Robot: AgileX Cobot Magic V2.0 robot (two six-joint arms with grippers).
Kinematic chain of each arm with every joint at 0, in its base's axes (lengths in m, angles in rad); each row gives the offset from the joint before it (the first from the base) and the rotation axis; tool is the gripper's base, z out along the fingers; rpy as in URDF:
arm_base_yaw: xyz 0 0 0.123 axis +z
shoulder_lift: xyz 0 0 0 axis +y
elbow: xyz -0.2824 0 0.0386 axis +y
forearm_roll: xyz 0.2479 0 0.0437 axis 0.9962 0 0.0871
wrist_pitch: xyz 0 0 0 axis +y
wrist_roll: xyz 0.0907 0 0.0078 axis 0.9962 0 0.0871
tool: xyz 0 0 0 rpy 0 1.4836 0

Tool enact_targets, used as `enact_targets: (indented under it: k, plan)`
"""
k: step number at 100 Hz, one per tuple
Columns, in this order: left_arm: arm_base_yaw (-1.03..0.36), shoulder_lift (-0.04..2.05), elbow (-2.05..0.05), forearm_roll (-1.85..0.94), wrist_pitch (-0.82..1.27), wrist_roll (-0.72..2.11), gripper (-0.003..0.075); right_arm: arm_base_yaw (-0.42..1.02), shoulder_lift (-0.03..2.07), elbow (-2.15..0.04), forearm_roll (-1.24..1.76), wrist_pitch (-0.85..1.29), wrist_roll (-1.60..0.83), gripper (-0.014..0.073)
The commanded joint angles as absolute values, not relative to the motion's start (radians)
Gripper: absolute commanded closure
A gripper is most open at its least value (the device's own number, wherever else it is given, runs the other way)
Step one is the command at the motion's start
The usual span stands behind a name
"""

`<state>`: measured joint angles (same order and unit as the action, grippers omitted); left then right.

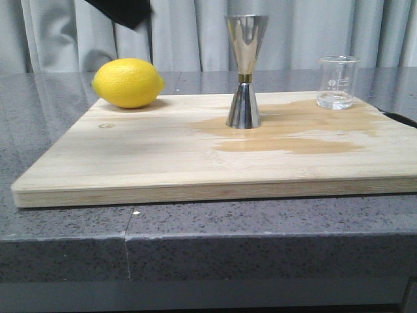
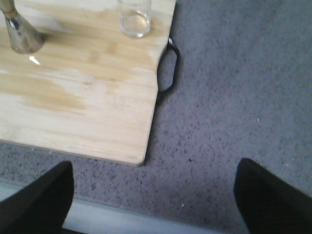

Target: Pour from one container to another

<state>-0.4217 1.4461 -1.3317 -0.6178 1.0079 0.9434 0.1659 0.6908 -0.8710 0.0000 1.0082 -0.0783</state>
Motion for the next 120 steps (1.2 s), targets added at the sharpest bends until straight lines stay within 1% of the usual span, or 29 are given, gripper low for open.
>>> enact_targets:
  k: [1, 4, 17, 34, 46, 61, 73, 82, 98, 120]
  plan:
    - [-0.422, 1.293, -1.364, -0.451, 1.017, 0.682, 0.0286, 0.158, 0.687, -0.908, -0.016, 0.988, -0.057, -0.0009]
    - [-0.422, 1.256, -1.364, -0.392, 1.031, 0.592, 0.0300, 0.158, 0.687, -0.908, -0.016, 0.988, -0.042, -0.0009]
    - [-0.422, 1.086, -1.343, -0.166, 1.079, 0.357, 0.0352, 0.158, 0.677, -0.908, -0.016, 0.988, 0.000, -0.0009]
    - [-0.422, 0.836, -1.210, 0.020, 1.051, 0.114, 0.0354, 0.158, 0.607, -0.900, -0.016, 0.968, 0.029, -0.0009]
    - [-0.422, 0.629, -1.050, 0.063, 0.922, 0.000, 0.0354, 0.158, 0.519, -0.877, -0.009, 0.912, 0.029, -0.0009]
    - [-0.422, 0.370, -0.810, 0.067, 0.692, -0.053, 0.0354, 0.158, 0.407, -0.800, 0.019, 0.809, 0.030, -0.0009]
    - [-0.422, 0.223, -0.642, 0.067, 0.533, -0.058, 0.0354, 0.158, 0.353, -0.737, 0.018, 0.764, 0.030, -0.0009]
    - [-0.422, 0.174, -0.556, 0.063, 0.433, -0.058, 0.0354, 0.158, 0.341, -0.709, 0.000, 0.744, 0.030, -0.0009]
    - [-0.422, 0.193, -0.500, 0.053, 0.422, -0.058, 0.0354, 0.158, 0.341, -0.685, 0.000, 0.737, 0.030, -0.0009]
    - [-0.422, 0.202, -0.481, 0.053, 0.376, -0.058, 0.0354, 0.158, 0.341, -0.651, 0.000, 0.696, 0.030, -0.0001]
